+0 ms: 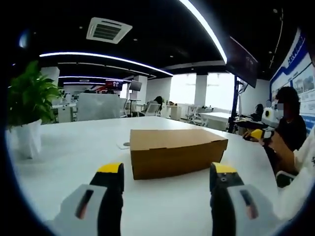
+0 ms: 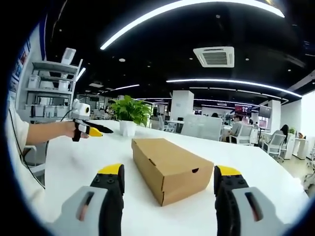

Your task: Operate the shoe box by opening the lid, removing the specified soft item, and placing it in the target area until the item is outside and the box remains undamaged.

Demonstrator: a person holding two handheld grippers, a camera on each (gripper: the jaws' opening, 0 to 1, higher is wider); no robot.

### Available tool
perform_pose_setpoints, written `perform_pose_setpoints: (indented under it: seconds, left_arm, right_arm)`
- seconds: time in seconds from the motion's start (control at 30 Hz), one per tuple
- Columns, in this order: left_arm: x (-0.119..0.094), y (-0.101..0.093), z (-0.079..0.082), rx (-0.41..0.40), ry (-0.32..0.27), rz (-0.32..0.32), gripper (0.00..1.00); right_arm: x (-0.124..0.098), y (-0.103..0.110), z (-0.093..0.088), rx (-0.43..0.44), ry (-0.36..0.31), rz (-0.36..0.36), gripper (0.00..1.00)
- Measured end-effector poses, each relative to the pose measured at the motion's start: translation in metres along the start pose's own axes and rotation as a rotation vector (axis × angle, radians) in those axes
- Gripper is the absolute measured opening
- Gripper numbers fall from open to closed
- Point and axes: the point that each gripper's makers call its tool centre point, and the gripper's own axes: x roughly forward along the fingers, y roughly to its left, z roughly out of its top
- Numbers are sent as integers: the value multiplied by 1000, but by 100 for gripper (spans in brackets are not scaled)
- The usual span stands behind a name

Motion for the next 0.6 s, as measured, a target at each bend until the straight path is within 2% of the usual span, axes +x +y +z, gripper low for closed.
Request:
perform_pose_setpoints:
  seconds: [0.13, 0.33, 0.6]
  left_arm:
    - [8, 1, -2, 9, 30, -14, 74]
    - [8, 7, 5, -25, 4, -18, 74]
    - [12, 21, 5, -18, 24, 3, 75]
  right_arm:
    - [2, 0, 0, 1, 1, 3, 77]
    - [5, -1, -2, -1, 12, 6, 77]
    - [8, -3, -4, 4, 17, -1, 77]
